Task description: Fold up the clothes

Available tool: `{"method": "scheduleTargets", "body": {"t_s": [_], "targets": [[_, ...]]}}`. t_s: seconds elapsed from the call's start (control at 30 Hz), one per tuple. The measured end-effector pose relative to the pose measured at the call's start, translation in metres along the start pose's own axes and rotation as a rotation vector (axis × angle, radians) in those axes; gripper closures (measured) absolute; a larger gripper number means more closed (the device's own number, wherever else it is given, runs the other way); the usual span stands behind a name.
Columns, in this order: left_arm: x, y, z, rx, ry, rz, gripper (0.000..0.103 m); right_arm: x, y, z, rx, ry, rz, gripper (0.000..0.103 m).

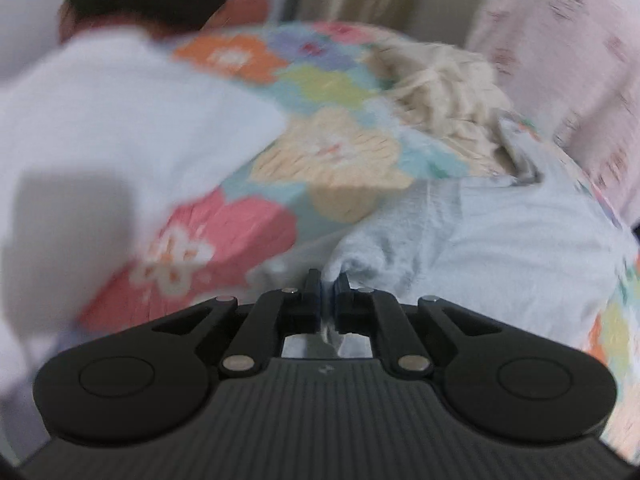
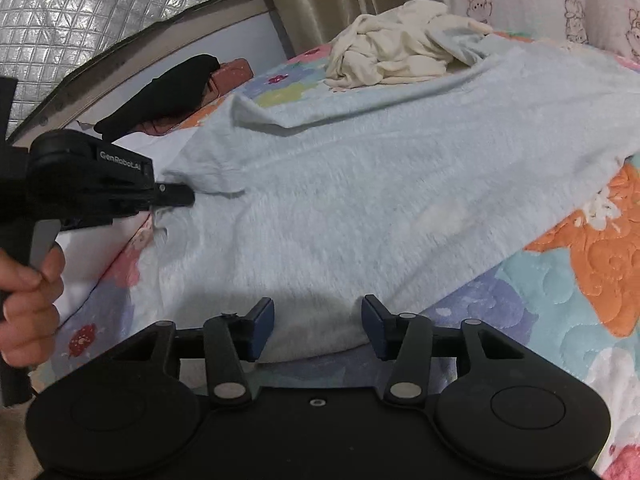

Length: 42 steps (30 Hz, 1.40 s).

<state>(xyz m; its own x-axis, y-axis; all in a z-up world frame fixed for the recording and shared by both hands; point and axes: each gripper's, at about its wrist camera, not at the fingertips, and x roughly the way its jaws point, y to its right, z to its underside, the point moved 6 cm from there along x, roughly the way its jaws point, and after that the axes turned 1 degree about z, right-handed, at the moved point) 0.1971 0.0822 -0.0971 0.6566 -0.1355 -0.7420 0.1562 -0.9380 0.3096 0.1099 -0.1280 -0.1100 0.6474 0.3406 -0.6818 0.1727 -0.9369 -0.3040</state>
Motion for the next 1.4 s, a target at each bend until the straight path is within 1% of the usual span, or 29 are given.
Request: {"method": "scheduleTargets", "body": {"t_s": [0.07,0.17,0.23,0.3,0.33,0.37,0.43,0.5,0.6,0.63,0.7,0.73,0.87,0.93,1.03,1.07,1.1,1.13,1.2,1.23,1.27,1.3,1.33,1.37,1.4], "targets": [[0.002,-0.005,0.003,-0.008,0.004,-0.039,0.097,0.0,0.0,0.001,0.002,0.003,0.004,0.047],[-0.008,-0.004,-0.003,-0.01,0.074,-0.079,0.097,-0.002,-0.001,0.0,-0.007,-0.014,0.004,0.047],[-0.012,-0.009,-0.007,-0.027,0.112,-0.123,0.097,-0.003,-0.001,0.0,0.002,-0.027,0.002,0.047],[-0.009,-0.019,-0.011,-0.046,0.107,-0.181,0.098,-0.004,-0.002,0.0,0.013,-0.04,0.003,0.045],[-0.005,-0.025,-0.011,-0.052,0.084,-0.199,0.098,-0.005,-0.004,0.001,0.014,-0.049,-0.001,0.043],[-0.001,-0.031,-0.009,-0.079,0.053,-0.192,0.098,-0.005,-0.005,0.002,0.015,-0.056,-0.005,0.039],[0.007,-0.041,-0.005,-0.162,-0.016,-0.133,0.098,-0.006,-0.007,0.004,0.015,-0.066,-0.017,0.036],[0.01,-0.046,-0.001,-0.223,-0.054,-0.078,0.098,-0.009,-0.006,0.008,0.023,-0.072,-0.034,0.035],[0.007,-0.048,-0.001,-0.245,-0.065,-0.027,0.098,-0.018,-0.002,0.017,0.058,-0.076,-0.076,0.035],[0.005,-0.049,-0.001,-0.264,-0.068,0.007,0.098,-0.022,0.0,0.02,0.074,-0.079,-0.088,0.035],[0.005,-0.053,0.0,-0.319,-0.084,0.086,0.098,-0.028,0.001,0.023,0.108,-0.096,-0.111,0.035],[0.007,-0.055,0.001,-0.35,-0.094,0.113,0.096,-0.03,0.001,0.023,0.128,-0.107,-0.13,0.035],[0.016,-0.066,0.006,-0.456,-0.135,0.189,0.095,-0.032,0.005,0.026,0.219,-0.141,-0.232,0.035],[0.02,-0.07,0.008,-0.503,-0.151,0.223,0.096,-0.031,0.008,0.031,0.258,-0.145,-0.265,0.035],[0.023,-0.069,0.008,-0.537,-0.145,0.263,0.095,-0.026,0.007,0.034,0.283,-0.139,-0.297,0.035],[0.024,-0.069,0.008,-0.544,-0.142,0.27,0.093,-0.025,0.005,0.034,0.287,-0.137,-0.309,0.033],[0.026,-0.069,0.007,-0.545,-0.14,0.269,0.088,-0.024,0.002,0.034,0.287,-0.136,-0.329,0.032],[0.029,-0.068,0.006,-0.546,-0.143,0.273,0.087,-0.019,-0.001,0.032,0.287,-0.136,-0.353,0.031],[0.032,-0.057,0.004,-0.495,-0.166,0.315,0.088,-0.001,-0.009,0.03,0.295,-0.136,-0.393,0.031],[0.032,-0.052,0.003,-0.472,-0.171,0.334,0.091,0.009,-0.012,0.028,0.305,-0.134,-0.406,0.031],[0.029,-0.049,0.002,-0.467,-0.162,0.344,0.091,0.018,-0.014,0.023,0.316,-0.126,-0.404,0.037],[0.027,-0.047,0.001,-0.461,-0.153,0.349,0.091,0.025,-0.018,0.017,0.309,-0.113,-0.395,0.047],[0.024,-0.047,0.0,-0.455,-0.145,0.349,0.091,0.031,-0.021,0.01,0.299,-0.11,-0.38,0.083],[0.022,-0.047,-0.001,-0.449,-0.137,0.348,0.091,0.034,-0.022,0.004,0.287,-0.114,-0.362,0.094],[0.019,-0.048,-0.002,-0.444,-0.128,0.345,0.091,0.03,-0.021,-0.003,0.291,-0.094,-0.36,0.095]]}}
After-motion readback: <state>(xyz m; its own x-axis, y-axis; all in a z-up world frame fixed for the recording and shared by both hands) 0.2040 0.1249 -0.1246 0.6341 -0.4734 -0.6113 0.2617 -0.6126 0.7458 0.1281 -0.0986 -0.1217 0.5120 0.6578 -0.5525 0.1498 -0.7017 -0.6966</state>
